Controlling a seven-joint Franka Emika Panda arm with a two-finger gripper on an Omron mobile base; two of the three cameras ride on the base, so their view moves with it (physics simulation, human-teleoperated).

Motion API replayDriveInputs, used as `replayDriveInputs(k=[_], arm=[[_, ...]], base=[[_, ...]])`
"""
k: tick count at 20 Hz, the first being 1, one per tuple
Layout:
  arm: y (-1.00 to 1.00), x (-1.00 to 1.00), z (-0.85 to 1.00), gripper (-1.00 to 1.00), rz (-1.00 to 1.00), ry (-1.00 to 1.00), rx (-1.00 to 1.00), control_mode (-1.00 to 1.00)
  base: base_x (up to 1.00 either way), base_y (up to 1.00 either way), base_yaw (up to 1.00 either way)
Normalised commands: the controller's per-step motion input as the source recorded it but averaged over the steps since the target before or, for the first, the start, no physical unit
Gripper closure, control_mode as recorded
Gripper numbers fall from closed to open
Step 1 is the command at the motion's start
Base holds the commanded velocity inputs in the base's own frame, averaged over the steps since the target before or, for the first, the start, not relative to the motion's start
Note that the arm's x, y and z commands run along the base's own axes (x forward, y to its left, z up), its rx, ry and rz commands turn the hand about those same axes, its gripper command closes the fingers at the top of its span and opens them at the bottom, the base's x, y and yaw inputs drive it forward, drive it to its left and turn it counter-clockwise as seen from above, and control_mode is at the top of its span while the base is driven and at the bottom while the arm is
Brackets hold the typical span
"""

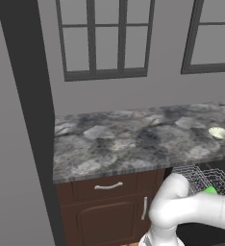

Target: Pick up the cup and bowl from the counter, place them in the dishwasher, and close the dishwasher door.

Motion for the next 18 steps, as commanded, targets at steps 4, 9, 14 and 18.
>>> replayDriveInputs(k=[4, 9, 14, 18], arm=[[-0.10, 0.38, 0.00, -1.00, -0.01, 0.01, 0.00, -1.00], [-0.29, 0.45, 0.00, -1.00, -0.02, 0.00, 0.00, -1.00], [-0.30, 0.48, -0.03, -1.00, -0.02, 0.02, 0.00, -1.00], [-0.29, 0.36, -0.17, -1.00, 0.00, 0.04, 0.00, -1.00]], base=[[0.00, 0.00, 0.00], [0.00, 0.00, 0.00], [0.00, 0.00, 0.00], [0.00, 0.00, 0.00]])
